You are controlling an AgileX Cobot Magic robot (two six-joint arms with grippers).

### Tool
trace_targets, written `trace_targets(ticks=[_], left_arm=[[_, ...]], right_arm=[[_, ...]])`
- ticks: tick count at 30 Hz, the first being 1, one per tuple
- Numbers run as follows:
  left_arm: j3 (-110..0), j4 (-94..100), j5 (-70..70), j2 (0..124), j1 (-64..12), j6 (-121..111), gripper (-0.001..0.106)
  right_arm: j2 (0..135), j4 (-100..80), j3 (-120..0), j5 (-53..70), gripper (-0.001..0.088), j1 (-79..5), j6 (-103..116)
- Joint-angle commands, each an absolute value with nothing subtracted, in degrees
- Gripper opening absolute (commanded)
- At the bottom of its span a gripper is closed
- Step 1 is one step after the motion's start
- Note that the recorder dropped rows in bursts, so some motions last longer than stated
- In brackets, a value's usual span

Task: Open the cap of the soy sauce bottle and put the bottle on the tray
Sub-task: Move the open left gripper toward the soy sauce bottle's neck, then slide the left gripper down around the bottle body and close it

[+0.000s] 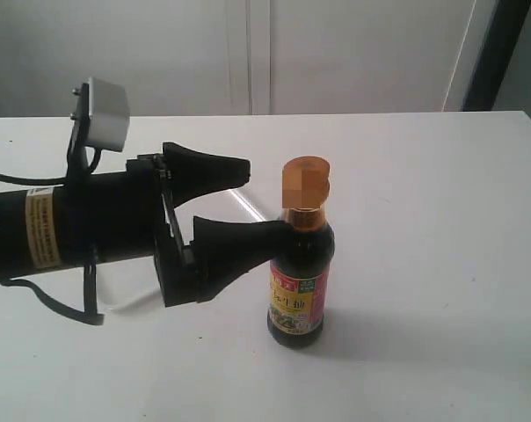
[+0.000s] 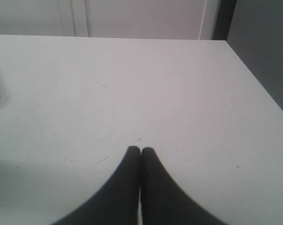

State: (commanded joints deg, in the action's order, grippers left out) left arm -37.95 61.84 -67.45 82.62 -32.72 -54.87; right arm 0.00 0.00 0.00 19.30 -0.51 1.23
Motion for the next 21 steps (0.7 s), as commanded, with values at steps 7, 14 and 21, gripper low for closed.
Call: trace_targets(ticks=[7,14,21], left_arm=[[-38.38,62.08,-68.5,85.01,-32.72,-52.46,0.101],[-38.67,61.65,-69.96,88.62,-32.72,-48.5,0.101],[-40.14,61.14,-69.96,92.47,-32.72,-47.74,0.101]], right_arm=[[0.0,0.0,0.0,19.3,0.0,-0.51,1.23],[0.0,0.0,0.0,19.3,0.0,-0.51,1.23],[0.0,0.0,0.0,19.3,0.0,-0.51,1.23]])
